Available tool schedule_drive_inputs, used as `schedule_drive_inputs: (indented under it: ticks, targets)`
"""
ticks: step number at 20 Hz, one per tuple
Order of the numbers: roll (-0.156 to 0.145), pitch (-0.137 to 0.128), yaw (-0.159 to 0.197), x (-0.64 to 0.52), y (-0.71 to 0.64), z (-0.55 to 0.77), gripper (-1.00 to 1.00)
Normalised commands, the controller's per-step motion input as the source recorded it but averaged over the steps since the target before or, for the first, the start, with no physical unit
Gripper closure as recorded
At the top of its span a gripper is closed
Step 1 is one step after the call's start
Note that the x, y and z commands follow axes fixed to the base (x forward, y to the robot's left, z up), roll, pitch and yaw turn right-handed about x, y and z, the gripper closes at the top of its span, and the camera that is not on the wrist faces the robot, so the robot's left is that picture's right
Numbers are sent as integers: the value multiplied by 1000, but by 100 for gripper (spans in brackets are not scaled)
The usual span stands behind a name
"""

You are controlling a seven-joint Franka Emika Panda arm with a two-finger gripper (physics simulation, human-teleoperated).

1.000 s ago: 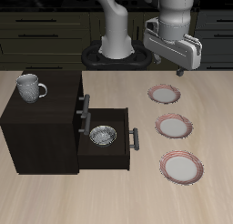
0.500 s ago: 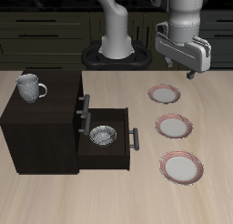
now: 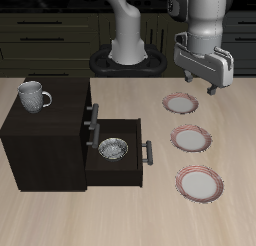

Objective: Close the bottom drawer

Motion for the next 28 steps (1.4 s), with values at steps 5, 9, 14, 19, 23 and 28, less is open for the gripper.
schedule_drive_inputs:
  ticks: [5,9,14,19,23,28]
  targets:
    - [-20,16,12,216,-82,-273,-100]
    - [-15,34,2,180,-114,-337,-100]
    - [-1,-2,-12,143,-131,-202,-100]
    - [-17,5,-29,143,-184,-220,-100]
    - [-12,-8,-21,61,-169,-253,-100]
    - [-11,23,-28,100,-135,-233,-100]
